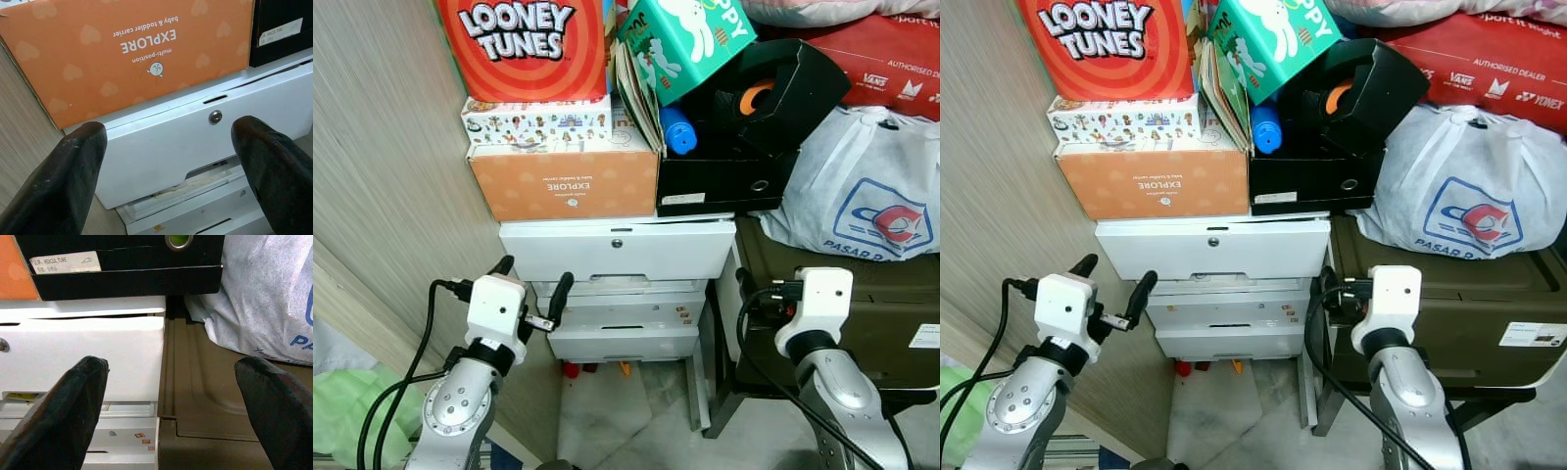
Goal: Clean up the room
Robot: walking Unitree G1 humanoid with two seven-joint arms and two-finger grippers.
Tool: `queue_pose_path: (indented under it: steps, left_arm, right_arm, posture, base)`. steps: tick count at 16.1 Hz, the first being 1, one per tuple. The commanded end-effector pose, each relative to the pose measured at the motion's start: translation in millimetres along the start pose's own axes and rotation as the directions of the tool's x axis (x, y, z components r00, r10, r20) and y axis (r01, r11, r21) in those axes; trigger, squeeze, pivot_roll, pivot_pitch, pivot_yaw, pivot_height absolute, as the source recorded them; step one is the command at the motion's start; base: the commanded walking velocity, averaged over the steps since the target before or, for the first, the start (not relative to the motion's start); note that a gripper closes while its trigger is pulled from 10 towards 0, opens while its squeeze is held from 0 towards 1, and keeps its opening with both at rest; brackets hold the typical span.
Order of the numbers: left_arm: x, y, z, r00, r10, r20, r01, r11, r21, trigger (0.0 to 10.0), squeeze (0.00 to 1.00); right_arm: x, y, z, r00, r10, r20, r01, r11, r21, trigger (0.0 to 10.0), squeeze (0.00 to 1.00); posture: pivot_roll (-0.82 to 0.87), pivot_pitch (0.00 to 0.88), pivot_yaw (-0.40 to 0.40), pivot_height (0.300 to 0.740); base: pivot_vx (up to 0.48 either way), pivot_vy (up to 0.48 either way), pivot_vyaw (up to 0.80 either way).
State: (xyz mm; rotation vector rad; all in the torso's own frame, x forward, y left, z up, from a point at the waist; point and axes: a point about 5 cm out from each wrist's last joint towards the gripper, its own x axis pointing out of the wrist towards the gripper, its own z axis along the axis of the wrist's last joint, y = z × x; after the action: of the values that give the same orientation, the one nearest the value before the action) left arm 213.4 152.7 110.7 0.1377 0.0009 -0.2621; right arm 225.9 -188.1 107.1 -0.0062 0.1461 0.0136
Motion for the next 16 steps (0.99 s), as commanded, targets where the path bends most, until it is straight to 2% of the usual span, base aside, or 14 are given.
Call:
queue_pose_path:
  steps: [1,14,16]
  left_arm:
    - [1.3,1.6,-0.8,1.000,-0.007,-0.002,0.007,1.000,0.011,10.0,0.00]
    - [4.1,1.6,-1.1,1.000,-0.011,0.005,0.011,1.000,0.010,10.0,0.00]
    - [4.9,2.6,-0.5,1.000,-0.001,0.014,0.001,1.000,-0.013,10.0,0.00]
  right_arm:
    - [2.0,1.3,-0.8,1.000,0.009,-0.010,-0.009,1.000,0.001,10.0,0.00]
    - [5.0,0.8,-1.3,1.000,0.011,-0.010,-0.011,1.000,-0.003,10.0,0.00]
    - [5.6,0.5,-1.5,1.000,0.011,-0.011,-0.011,1.000,-0.005,10.0,0.00]
  posture:
    - [-0.08,0.000,0.021,0.740]
    - [-0.08,0.000,0.019,0.740]
    - [-0.08,0.000,0.017,0.740]
  base:
    - [0.000,-0.240,0.00]
    - [0.000,-0.305,0.00]
    - [0.000,0.000,0.00]
